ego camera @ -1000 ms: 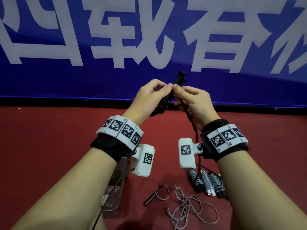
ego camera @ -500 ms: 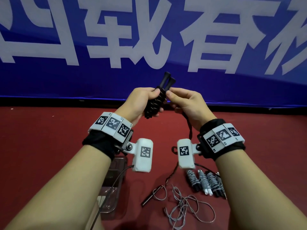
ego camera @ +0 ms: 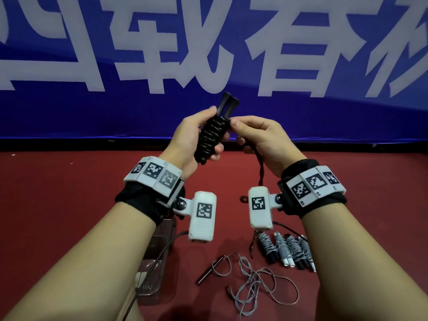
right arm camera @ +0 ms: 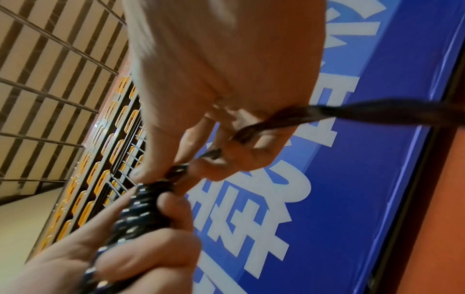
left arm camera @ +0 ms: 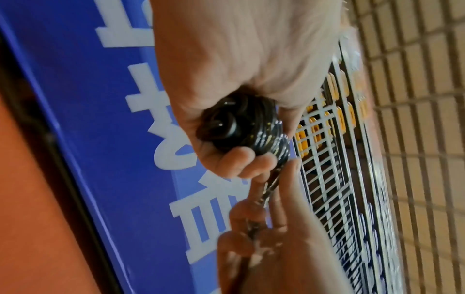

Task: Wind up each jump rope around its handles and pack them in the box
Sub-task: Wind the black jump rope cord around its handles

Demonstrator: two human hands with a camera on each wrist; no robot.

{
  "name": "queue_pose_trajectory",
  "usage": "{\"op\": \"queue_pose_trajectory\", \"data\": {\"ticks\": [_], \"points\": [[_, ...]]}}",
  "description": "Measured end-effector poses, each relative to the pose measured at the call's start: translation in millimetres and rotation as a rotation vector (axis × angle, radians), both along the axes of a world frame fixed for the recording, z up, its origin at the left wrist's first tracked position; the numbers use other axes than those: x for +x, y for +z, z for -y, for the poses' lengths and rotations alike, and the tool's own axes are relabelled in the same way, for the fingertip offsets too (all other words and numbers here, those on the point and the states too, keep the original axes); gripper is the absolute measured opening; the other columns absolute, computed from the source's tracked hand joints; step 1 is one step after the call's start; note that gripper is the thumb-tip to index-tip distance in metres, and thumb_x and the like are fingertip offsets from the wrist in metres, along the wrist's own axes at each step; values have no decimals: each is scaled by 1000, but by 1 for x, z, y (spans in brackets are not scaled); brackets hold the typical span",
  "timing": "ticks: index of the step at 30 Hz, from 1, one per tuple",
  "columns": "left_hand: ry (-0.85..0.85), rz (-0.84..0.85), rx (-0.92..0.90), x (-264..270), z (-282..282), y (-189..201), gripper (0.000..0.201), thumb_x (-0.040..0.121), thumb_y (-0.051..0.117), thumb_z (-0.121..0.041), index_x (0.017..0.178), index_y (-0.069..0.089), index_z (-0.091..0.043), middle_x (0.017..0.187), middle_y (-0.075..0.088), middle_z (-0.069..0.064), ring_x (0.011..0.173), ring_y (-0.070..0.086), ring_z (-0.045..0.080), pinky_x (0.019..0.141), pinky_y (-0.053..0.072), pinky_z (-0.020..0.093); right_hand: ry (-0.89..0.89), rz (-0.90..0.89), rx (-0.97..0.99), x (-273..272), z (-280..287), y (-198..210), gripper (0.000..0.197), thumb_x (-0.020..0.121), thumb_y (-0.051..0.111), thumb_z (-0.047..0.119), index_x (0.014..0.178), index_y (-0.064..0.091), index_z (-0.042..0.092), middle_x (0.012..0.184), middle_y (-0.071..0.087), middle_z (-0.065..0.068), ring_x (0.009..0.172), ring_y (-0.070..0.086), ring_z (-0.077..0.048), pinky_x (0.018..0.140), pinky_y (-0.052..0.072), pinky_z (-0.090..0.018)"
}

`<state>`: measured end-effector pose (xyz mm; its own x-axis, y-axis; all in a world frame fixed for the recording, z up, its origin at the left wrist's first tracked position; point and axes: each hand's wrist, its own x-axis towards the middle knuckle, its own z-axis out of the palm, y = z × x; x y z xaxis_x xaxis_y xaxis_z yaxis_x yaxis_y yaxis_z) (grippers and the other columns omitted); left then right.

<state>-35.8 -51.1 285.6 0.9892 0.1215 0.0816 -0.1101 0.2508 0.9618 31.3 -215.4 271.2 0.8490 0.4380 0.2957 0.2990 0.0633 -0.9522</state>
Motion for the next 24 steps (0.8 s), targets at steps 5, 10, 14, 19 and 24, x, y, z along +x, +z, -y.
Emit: {"op": "queue_pose_trajectory", "data": {"ticks": [5,10,14,19,24], "points": [[-86,-65,-183,-4,-7,6,35,101,52,-39,93,66,-8,75,64,9,48,48,15,41,37,23,-9,10,-54,3,4,4,34,92,73,31,125,70,24,109,75,11,87,66,3,73,44,-19],[-196,-187,-312,-4,-10,2,37,100,54,-41,95,65,-6,78,61,8,46,47,12,39,36,20,124,-41,55,5,-6,-7,42,98,65,21,139,58,16,127,70,2,112,69,-13,90,54,-32],[-307,-293,-393,-6,-12,0,36,96,59,-45,92,65,-10,72,60,3,39,44,8,32,33,17,412,-184,155,1,-10,-5,50,97,57,15,147,49,13,105,65,2,77,52,-11,56,39,-21],[-343,-357,-433,0,-19,-4,32,91,67,-47,94,68,-15,79,62,3,53,55,10,31,38,17,387,-93,62,0,-9,-6,41,101,56,14,141,57,20,106,66,1,80,57,-8,57,31,-23],[-150,-278,-125,9,-14,-10,45,88,70,-51,100,70,-8,85,65,7,61,61,17,53,55,29,159,-96,98,3,-9,-15,25,101,59,23,121,70,13,85,66,4,63,49,-6,53,35,-20]]}}
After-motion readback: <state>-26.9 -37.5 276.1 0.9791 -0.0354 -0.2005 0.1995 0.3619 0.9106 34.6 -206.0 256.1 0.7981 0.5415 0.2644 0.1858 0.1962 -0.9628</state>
